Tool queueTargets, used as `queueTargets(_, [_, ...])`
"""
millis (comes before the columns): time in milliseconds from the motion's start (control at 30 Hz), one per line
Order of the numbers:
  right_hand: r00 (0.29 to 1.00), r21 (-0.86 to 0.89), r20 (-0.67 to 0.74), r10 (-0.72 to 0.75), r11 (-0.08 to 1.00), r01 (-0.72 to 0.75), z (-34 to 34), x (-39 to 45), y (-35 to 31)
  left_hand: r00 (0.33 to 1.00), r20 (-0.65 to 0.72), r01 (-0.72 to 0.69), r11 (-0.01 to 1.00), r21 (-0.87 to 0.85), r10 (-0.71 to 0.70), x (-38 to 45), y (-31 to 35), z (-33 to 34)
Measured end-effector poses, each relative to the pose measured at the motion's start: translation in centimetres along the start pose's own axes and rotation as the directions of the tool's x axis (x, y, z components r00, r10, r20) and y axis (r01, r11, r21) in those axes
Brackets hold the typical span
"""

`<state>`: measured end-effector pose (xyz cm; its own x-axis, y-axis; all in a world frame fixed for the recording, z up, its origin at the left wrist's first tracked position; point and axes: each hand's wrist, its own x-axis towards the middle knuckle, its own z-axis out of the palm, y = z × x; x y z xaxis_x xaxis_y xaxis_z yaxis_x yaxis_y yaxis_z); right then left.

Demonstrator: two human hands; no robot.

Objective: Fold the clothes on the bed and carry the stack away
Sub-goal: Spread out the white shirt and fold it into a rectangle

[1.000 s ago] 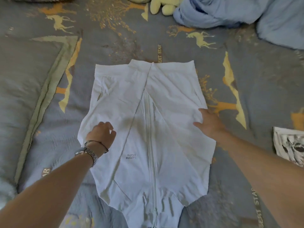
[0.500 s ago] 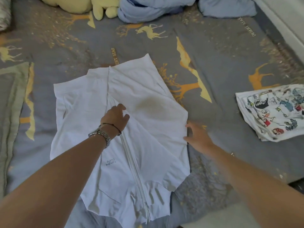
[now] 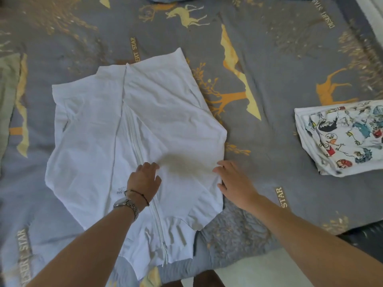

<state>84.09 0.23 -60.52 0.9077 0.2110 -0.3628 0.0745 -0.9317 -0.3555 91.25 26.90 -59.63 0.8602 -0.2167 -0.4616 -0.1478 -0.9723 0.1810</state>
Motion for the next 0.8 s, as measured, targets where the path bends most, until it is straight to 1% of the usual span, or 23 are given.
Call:
queueTargets(100, [0.987, -0.139, -0.009, -0.159, 0.978, 0.156, 1.0, -0.2, -1.0, 0.999, -0.045, 0.012, 1.000, 0.027, -0.010, -3.2, -2.2, 1.8])
queueTargets(167, [0.977, -0.185, 0.047, -0.209, 0.959, 0.214, 1.6, -0.5, -1.9, 0.995, -0.099, -0.011, 1.000, 0.027, 0.014, -5.7, -4.1, 2.9])
queueTargets(233, [0.969, -0.202, 0.096, -0.228, 0.949, 0.243, 2.2, -1.1, -2.6, 0.988, -0.148, -0.041, 0.997, 0.063, 0.050, -8.1, -6.5, 4.2])
queueTargets(300, [0.959, -0.186, 0.116, -0.260, 0.942, 0.278, 3.2, -1.8, -2.9, 0.984, -0.148, -0.083, 0.991, 0.109, 0.099, -10.6, -8.8, 5.6])
queueTargets(433, [0.920, -0.166, 0.207, -0.332, 0.915, 0.367, 4.8, -3.2, -3.7, 0.973, -0.088, -0.204, 0.972, 0.116, 0.215, -14.3, -12.4, 8.0])
queueTargets(533, [0.910, -0.164, 0.236, -0.341, 0.909, 0.383, 6.0, -3.9, -4.5, 0.953, -0.051, -0.290, 0.947, 0.135, 0.299, -15.8, -14.0, 9.3])
queueTargets(633, [0.911, -0.186, 0.208, -0.356, 0.900, 0.395, 7.5, -4.7, -5.8, 0.929, -0.046, -0.359, 0.923, 0.138, 0.368, -16.6, -14.8, 10.0])
queueTargets(700, [0.914, -0.192, 0.162, -0.371, 0.897, 0.398, 8.5, -5.2, -6.5, 0.912, -0.053, -0.396, 0.905, 0.153, 0.408, -16.9, -14.9, 10.4])
queueTargets(800, [0.921, -0.211, 0.040, -0.386, 0.898, 0.386, 9.7, -5.9, -7.0, 0.890, -0.150, -0.405, 0.897, 0.176, 0.431, -17.2, -15.0, 11.1])
